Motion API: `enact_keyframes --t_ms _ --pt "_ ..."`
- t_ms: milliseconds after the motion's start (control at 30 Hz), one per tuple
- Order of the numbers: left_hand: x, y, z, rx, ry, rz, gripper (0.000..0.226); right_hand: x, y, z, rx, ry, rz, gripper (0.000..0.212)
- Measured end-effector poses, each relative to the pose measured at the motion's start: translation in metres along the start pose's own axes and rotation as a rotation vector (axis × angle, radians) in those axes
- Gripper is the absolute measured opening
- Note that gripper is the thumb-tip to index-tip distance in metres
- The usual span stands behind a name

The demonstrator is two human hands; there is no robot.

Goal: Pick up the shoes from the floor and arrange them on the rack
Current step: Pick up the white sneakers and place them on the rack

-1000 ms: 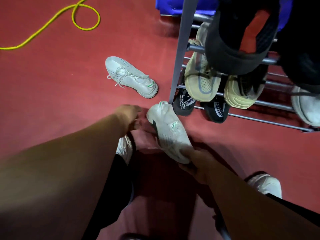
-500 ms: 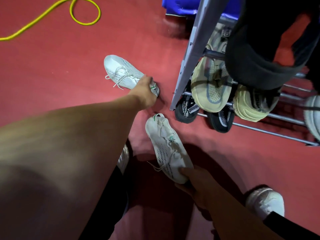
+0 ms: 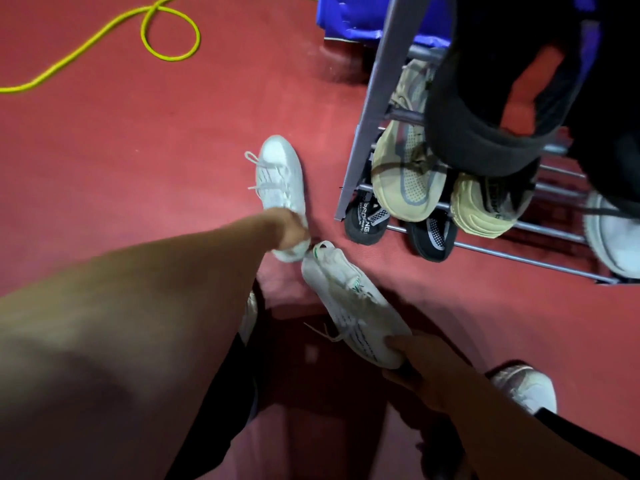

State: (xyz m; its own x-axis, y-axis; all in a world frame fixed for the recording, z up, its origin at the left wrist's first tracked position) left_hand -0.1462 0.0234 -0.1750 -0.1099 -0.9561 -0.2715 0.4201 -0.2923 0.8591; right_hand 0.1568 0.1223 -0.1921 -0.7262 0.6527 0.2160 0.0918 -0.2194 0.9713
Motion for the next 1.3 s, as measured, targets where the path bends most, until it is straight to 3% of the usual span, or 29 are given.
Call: enact_keyframes --t_ms 67,100,133,200,267,300,433,500,600,733,867,967,1033,1100,1233,1300 --pt "0.004 0.018 -0.022 0.247 -0.034 0.005 0.032 -0.004 0.001 0.023 -0.107 0.089 -0.001 0.022" --pt "0.009 0.024 -0.034 0.306 0.13 0.07 0.025 -0.006 0.002 0.035 -0.169 0.131 0.0 0.024" --pt "0.017 0.026 -0.045 0.26 0.279 0.055 0.018 -0.008 0.002 0.046 -0.219 0.15 0.008 0.026" --pt "0.035 0.024 -0.063 -0.016 0.522 0.083 0.011 -0.011 0.006 0.062 -0.284 0.127 0.023 0.026" --pt "0.054 0.024 -0.081 -0.272 0.735 0.184 0.029 -0.01 0.01 0.071 -0.316 0.071 0.065 0.024" --pt "0.058 0.032 -0.092 -0.3 0.811 0.234 0.037 -0.009 0.011 0.074 -0.348 0.075 0.097 0.026" --pt "0.063 0.048 -0.144 -0.103 1.22 0.442 0.042 0.002 0.011 0.076 -0.459 0.023 0.201 0.031" --pt "0.053 0.044 -0.153 -0.018 1.411 0.41 0.035 0.004 0.009 0.072 -0.423 -0.171 0.209 0.032" --pt "0.041 0.028 -0.149 -0.013 1.598 0.39 0.026 0.004 -0.001 0.066 -0.322 -0.412 0.159 0.055" --pt "0.032 0.017 -0.138 -0.066 1.565 0.439 0.023 0.01 -0.008 0.062 -0.273 -0.54 0.104 0.054" --pt "0.036 0.028 -0.119 -0.083 1.555 0.446 0.018 0.017 0.006 0.059 -0.313 -0.508 0.106 0.038" --pt "0.038 0.047 -0.102 -0.126 1.635 0.356 0.008 0.029 0.027 0.057 -0.286 -0.317 0.133 0.026" --pt "0.037 0.068 -0.093 -0.156 1.651 0.315 0.003 0.04 0.043 0.058 -0.312 -0.065 0.123 0.023" --pt "0.038 0.094 -0.088 -0.16 1.556 0.322 0.011 0.046 0.062 0.056 -0.248 0.116 0.105 0.024" --pt "0.039 0.145 -0.075 -0.161 1.339 0.319 0.038 0.045 0.117 0.051 -0.11 0.242 0.126 0.017" --pt "0.027 0.167 -0.067 -0.116 1.199 0.283 0.028 0.045 0.143 0.055 -0.139 0.27 0.178 0.013"
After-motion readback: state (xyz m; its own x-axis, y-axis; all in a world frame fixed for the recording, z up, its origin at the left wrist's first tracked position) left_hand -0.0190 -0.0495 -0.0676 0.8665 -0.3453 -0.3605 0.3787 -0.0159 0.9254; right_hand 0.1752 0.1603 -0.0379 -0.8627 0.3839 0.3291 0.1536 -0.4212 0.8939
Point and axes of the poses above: each hand's wrist, its own y-axis away from the middle knuckle, its own z-axis out of the back of the hand, x = y × z, the point moved 2 cm from there along -y, towards the middle knuckle, and after that the axes turned 1 degree about y, right-handed, at the moved point
